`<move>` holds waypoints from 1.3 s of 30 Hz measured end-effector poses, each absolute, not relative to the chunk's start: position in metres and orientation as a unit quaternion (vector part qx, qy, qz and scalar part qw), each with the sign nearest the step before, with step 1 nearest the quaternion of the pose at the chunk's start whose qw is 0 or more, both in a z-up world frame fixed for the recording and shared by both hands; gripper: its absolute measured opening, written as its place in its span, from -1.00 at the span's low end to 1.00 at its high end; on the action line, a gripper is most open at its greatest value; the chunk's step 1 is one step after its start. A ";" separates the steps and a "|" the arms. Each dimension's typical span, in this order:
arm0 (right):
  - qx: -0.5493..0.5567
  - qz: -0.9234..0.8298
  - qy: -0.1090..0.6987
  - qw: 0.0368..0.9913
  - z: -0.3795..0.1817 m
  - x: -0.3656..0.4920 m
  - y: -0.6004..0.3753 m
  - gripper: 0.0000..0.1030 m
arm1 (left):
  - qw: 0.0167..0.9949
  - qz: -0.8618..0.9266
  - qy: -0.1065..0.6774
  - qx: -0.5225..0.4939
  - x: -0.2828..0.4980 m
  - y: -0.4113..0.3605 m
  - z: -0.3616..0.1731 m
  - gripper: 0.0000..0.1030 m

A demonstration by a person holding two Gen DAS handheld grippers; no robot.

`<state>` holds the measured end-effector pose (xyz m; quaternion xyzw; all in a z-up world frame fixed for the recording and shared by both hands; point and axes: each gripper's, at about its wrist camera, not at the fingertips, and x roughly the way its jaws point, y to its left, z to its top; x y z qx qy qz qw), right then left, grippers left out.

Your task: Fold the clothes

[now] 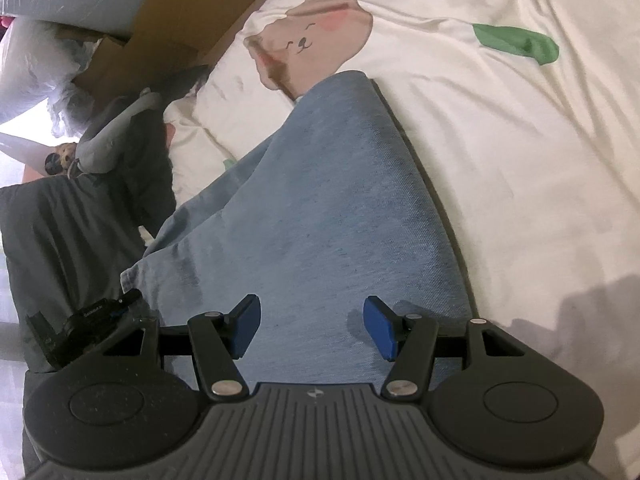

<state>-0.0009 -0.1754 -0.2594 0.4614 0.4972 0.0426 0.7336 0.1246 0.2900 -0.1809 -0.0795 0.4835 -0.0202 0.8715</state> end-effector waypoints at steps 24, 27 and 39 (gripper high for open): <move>0.459 0.037 0.511 0.726 -0.270 0.002 -0.178 0.24 | 0.874 0.017 0.479 -0.085 0.128 0.304 -0.196 -0.56; 0.457 0.035 0.514 0.725 -0.271 0.000 -0.177 0.24 | 0.877 0.035 0.475 -0.054 0.125 0.303 -0.196 -0.03; 0.445 0.030 0.525 0.724 -0.273 -0.003 -0.176 0.25 | 0.847 -0.052 0.502 -0.168 0.117 0.330 -0.223 0.14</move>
